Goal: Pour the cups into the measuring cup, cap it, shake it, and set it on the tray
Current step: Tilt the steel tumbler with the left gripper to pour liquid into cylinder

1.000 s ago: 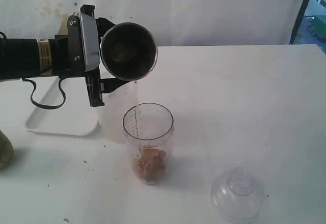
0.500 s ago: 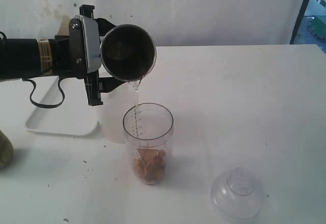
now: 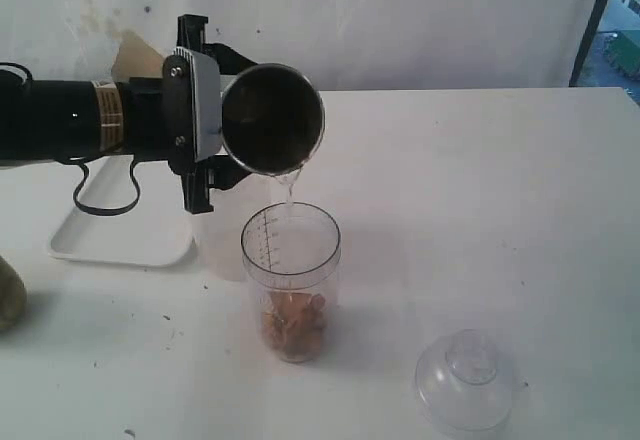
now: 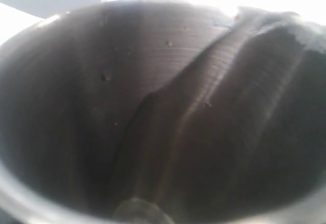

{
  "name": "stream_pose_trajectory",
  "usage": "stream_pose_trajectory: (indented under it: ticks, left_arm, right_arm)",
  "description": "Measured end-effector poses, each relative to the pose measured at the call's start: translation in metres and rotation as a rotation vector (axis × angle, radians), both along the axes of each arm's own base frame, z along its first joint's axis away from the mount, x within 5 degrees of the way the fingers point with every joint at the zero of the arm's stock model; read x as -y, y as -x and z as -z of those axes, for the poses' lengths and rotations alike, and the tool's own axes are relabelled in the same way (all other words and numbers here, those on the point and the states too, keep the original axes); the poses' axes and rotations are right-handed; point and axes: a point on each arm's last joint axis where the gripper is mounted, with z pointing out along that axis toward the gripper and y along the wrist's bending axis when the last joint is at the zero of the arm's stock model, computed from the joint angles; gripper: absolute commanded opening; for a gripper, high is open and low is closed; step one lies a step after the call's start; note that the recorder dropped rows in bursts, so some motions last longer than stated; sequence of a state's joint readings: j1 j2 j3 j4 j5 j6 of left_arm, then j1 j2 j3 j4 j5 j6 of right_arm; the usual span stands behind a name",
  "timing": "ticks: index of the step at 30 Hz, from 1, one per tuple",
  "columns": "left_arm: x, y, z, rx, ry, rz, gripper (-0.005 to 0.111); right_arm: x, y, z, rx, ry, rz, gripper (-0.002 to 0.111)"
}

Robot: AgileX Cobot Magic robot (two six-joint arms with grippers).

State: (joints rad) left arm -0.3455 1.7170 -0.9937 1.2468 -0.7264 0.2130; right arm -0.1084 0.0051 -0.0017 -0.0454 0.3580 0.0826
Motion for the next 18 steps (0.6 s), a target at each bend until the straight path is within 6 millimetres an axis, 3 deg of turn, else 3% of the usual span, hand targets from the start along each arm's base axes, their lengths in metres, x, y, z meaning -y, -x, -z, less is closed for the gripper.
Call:
stream_pose_trajectory:
  ticks: [18]
  left_arm:
    - [0.0006,-0.0007,-0.0001,0.099,-0.055,0.018,0.000]
  right_arm:
    - [0.0000,0.0000,0.0000,0.000,0.000,0.000,0.001]
